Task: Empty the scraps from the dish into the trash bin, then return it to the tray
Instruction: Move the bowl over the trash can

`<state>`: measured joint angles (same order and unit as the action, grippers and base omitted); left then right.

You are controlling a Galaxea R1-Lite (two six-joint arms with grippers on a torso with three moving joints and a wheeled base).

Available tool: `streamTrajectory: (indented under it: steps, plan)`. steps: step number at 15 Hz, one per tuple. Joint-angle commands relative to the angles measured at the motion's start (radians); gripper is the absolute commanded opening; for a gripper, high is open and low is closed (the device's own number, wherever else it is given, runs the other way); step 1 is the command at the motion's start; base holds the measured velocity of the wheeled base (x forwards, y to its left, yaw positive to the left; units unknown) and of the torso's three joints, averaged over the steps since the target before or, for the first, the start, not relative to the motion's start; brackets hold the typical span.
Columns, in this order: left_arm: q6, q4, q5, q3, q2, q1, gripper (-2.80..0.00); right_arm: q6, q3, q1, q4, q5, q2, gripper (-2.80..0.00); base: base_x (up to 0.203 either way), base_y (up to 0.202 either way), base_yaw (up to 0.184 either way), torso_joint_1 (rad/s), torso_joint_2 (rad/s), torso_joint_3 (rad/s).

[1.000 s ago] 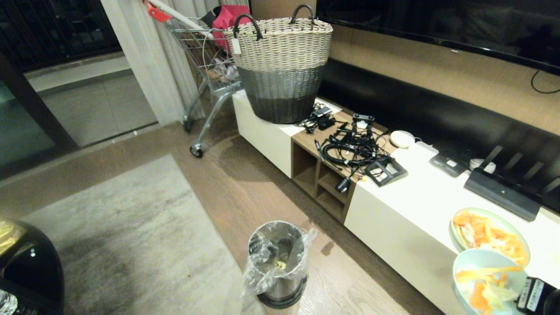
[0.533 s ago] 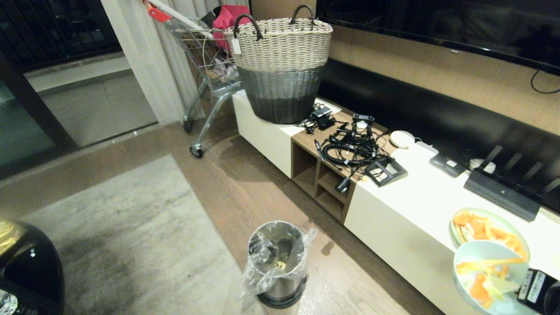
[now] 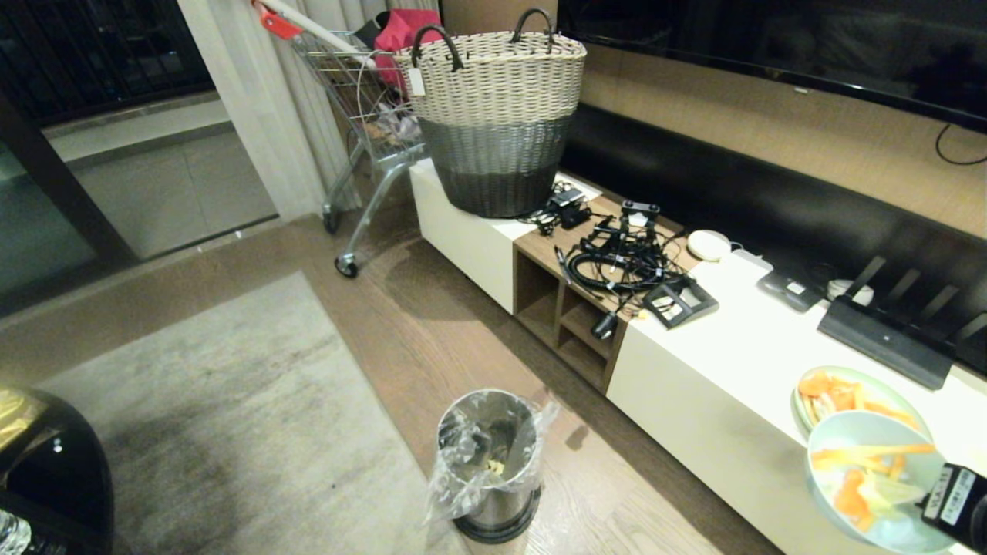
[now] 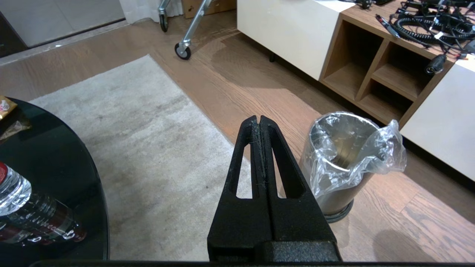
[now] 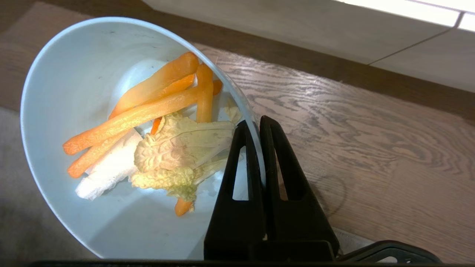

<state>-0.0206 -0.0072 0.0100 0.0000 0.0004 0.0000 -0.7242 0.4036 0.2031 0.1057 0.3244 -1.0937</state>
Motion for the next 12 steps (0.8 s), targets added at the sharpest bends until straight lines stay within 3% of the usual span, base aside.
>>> streamTrajectory:
  steps: [1,12]
  plan:
    - [-0.001,0.0,0.001,0.0,0.0,0.0,-2.8,-0.007,-0.01,0.021,0.0,0.029,0.005,-2.8,0.0,0.0,0.0,0.0,0.0,0.0]
    - [0.002,0.0,0.001,0.0,0.0,0.0,-2.8,-0.007,-0.051,0.044,-0.008,0.044,-0.012,-2.8,0.0,0.0,0.0,0.0,0.0,0.0]
